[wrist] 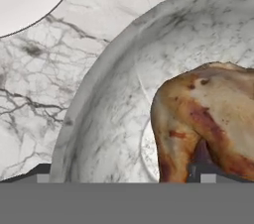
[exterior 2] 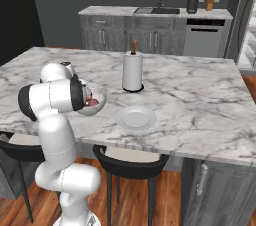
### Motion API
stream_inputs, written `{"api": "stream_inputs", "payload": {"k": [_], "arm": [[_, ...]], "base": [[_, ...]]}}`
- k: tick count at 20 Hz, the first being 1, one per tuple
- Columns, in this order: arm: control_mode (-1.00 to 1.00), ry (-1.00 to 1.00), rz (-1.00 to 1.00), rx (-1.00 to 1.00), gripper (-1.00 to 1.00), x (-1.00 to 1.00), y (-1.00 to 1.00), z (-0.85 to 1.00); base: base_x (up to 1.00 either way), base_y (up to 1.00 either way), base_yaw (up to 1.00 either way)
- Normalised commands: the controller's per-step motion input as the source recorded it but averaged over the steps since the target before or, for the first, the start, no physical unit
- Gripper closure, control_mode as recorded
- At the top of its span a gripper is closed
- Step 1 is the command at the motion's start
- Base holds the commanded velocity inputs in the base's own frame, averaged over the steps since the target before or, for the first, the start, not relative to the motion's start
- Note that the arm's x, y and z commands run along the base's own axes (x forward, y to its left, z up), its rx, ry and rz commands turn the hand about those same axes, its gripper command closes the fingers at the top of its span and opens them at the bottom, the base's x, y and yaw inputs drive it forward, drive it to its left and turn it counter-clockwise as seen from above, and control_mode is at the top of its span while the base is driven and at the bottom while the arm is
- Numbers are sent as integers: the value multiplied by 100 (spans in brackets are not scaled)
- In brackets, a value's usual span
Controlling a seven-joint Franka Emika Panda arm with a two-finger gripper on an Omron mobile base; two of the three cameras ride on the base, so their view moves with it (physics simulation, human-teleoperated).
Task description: Pick the chicken drumstick and onion from their plates and place them in the bowl. Then put the bowl in the fridge.
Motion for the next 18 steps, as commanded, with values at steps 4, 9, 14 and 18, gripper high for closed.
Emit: {"api": "stream_inputs", "payload": {"k": [4,9,14,18], "arm": [[-100,0,-1,0,100,-20,0,-17],[-100,0,-5,0,100,-32,0,-20],[-100,-9,-2,0,100,-36,-4,-3],[-100,-7,0,2,100,-28,-9,45]], "base": [[0,0,0],[0,0,0],[0,0,0],[0,0,0]]}}
